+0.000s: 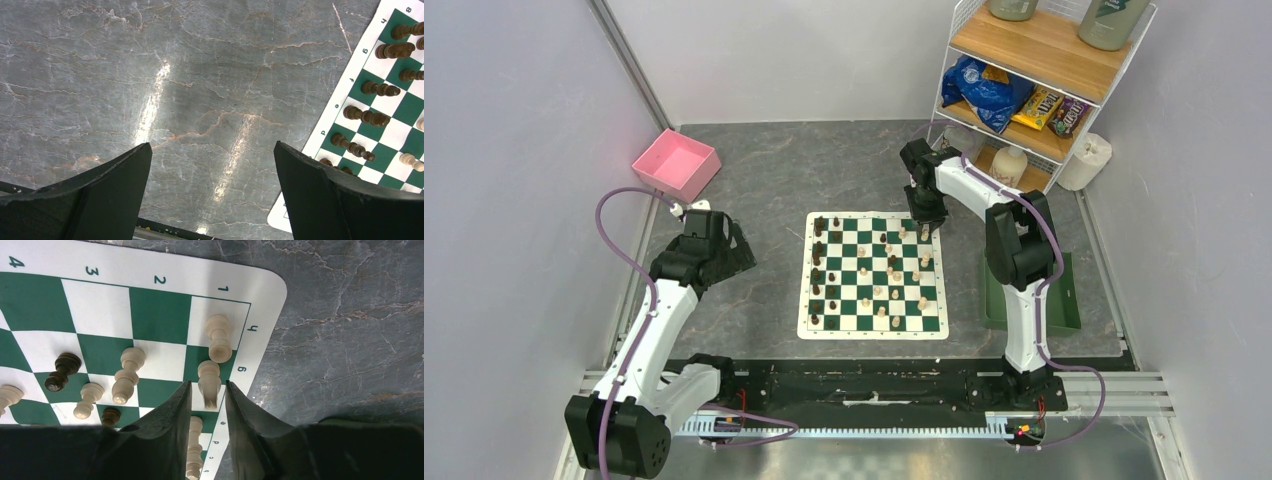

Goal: Set up the chess pieces on the board

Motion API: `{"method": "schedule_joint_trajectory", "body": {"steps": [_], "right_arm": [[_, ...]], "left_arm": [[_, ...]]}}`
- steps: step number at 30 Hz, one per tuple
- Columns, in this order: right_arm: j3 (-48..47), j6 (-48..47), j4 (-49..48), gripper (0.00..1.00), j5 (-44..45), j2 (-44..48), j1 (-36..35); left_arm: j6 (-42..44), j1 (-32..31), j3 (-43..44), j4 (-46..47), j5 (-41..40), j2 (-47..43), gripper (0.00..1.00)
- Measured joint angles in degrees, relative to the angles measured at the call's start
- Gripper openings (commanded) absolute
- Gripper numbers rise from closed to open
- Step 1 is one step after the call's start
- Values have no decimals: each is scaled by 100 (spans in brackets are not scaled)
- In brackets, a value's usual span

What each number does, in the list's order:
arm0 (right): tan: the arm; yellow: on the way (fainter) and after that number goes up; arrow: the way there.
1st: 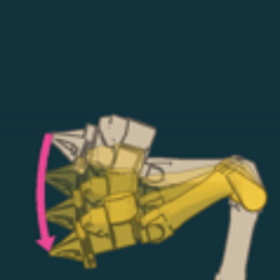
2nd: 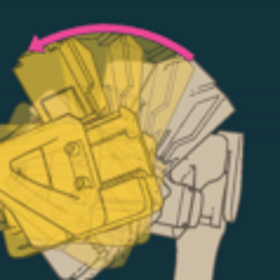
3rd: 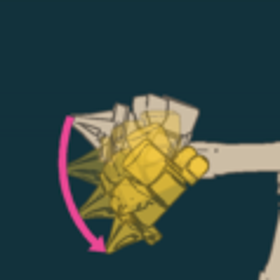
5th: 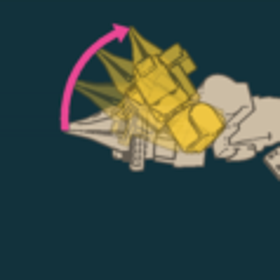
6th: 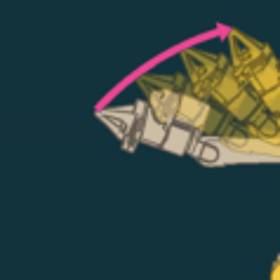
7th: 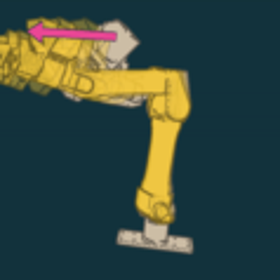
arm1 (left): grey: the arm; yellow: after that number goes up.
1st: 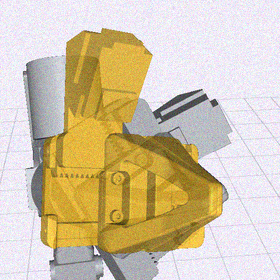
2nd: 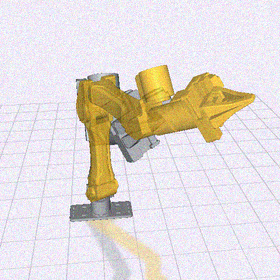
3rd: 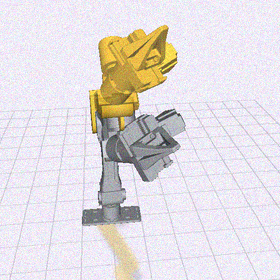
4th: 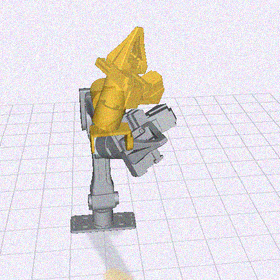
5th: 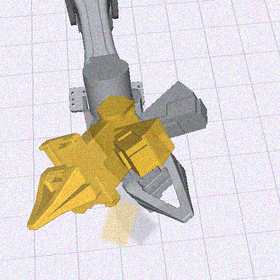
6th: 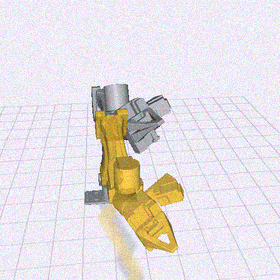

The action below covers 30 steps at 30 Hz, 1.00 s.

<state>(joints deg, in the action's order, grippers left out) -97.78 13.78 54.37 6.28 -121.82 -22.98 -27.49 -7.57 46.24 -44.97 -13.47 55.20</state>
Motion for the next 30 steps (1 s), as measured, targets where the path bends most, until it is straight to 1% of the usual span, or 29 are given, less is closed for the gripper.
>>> {"method": "schedule_joint_trajectory", "body": {"steps": [2,3,7,9,13,15,19,20,23,30], "right_arm": [[0,-7,2,47,7,2,0],[0,-9,4,53,15,11,0],[0,-22,20,59,42,122,0],[0,-31,42,64,70,280,0],[2,-20,59,67,107,649,0],[15,11,50,70,109,881,-2],[212,101,-2,82,90,1373,-44],[289,144,-15,84,90,1499,-66],[623,297,-118,88,55,1880,-219],[1438,745,-417,88,-33,2616,-850]], "left_arm": [[0,0,0,0,2,0,99],[0,0,0,0,0,0,100],[0,0,0,0,2,0,100],[0,0,0,0,0,0,100],[2,0,0,0,0,0,100],[0,0,0,0,0,0,100],[0,0,0,0,2,0,100],[0,0,0,0,2,0,100],[2,0,0,0,4,0,100],[0,0,0,0,4,0,100]]}}
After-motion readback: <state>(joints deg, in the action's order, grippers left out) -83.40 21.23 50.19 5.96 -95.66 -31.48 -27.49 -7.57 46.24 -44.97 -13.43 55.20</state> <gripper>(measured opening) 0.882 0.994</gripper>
